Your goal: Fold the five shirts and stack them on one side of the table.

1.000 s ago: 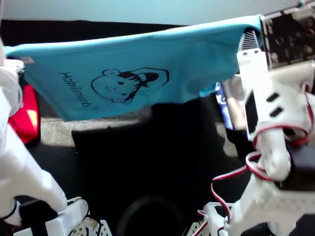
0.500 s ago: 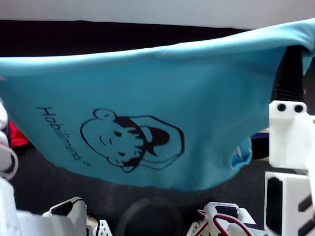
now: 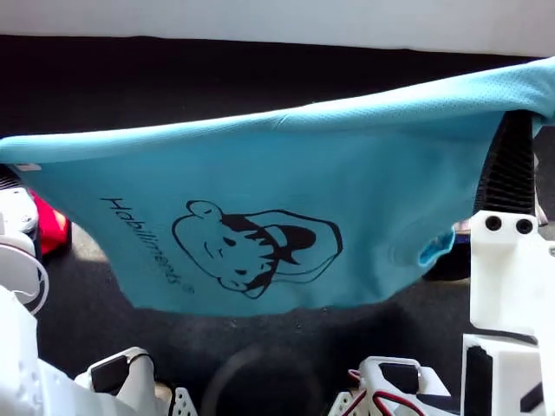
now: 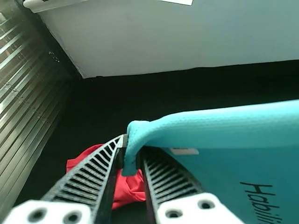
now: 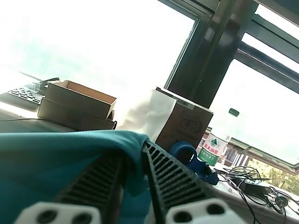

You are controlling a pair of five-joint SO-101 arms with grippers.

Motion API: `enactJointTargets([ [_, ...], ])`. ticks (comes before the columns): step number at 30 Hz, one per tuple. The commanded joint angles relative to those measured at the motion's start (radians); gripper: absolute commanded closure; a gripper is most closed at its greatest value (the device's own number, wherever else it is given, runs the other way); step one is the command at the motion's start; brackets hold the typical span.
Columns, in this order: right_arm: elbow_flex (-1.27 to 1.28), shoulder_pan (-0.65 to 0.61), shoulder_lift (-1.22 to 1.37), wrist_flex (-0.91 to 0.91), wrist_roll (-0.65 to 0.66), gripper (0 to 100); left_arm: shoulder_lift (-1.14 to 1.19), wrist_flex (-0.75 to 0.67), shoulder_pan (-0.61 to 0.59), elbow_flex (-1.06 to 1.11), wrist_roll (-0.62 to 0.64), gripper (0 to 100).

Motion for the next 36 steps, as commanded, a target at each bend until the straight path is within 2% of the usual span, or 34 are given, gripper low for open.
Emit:
enactJointTargets([
  [1,-0.015,0.01,-0.001,0.016,0.003,99.2,-0.001,0.0,0.002,0.008,0.025,99],
  [8,-0.015,0.008,-0.035,0.091,0.002,99.2,-0.035,0.009,-0.002,0.021,0.049,99],
  [17,-0.007,0.008,-0.14,0.093,0.002,99.2,-0.297,0.009,-0.002,0.271,0.041,99],
  [23,0.002,0.008,-0.139,0.093,0.002,99.2,-0.38,0.008,-0.002,0.341,0.023,99],
  [26,0.067,0.005,-0.113,0.087,-0.02,99.2,-0.374,-0.002,-0.004,0.341,-0.005,99],
  [30,0.189,-0.087,-0.053,0.079,-0.061,99.1,-0.274,-0.029,-0.051,0.343,-0.003,99],
  [36,0.383,-0.139,0.07,-0.087,-0.063,99.1,-0.007,-0.115,-0.05,0.335,-0.003,99],
])
